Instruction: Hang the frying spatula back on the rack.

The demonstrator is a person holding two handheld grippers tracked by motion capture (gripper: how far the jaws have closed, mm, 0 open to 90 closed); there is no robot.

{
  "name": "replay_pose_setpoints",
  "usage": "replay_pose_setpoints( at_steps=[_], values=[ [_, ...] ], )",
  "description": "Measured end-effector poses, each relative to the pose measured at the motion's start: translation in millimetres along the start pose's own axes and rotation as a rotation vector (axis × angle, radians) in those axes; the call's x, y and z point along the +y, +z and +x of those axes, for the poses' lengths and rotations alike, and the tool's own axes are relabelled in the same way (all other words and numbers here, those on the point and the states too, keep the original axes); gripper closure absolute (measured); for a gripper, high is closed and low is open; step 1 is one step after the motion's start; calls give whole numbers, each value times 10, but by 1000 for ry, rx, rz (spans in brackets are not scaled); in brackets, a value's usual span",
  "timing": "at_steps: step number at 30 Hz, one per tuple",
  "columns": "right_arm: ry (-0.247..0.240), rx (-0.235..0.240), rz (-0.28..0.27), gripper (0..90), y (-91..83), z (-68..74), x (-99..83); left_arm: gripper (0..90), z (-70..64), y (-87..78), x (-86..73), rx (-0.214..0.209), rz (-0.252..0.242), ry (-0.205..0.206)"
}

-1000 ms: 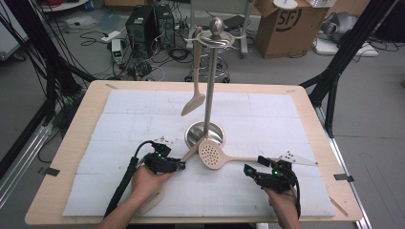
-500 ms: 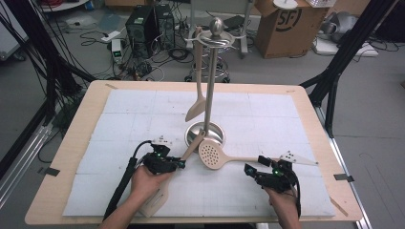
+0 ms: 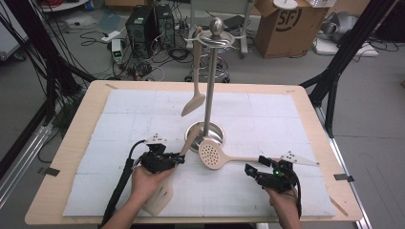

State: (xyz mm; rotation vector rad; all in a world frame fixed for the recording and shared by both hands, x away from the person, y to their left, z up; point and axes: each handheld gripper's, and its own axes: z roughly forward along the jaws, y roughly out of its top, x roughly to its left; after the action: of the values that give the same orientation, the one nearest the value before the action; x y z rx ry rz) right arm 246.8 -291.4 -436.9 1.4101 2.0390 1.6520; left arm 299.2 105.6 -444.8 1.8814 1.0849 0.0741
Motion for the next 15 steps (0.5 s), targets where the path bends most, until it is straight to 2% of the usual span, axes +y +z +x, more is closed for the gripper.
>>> replay_pose_setpoints(
  at_steps=[3,10,15],
  values=[
    [4,0,-4,147,-5,0,0,769,-11,-2,-16,22,-9,2],
    [6,2,-2,147,-8,1,-1,768,-37,-29,-90,54,-91,-23],
    [5,3,-1,147,-13,-1,-3,768,-48,-39,-90,64,-99,-17]
  ],
)
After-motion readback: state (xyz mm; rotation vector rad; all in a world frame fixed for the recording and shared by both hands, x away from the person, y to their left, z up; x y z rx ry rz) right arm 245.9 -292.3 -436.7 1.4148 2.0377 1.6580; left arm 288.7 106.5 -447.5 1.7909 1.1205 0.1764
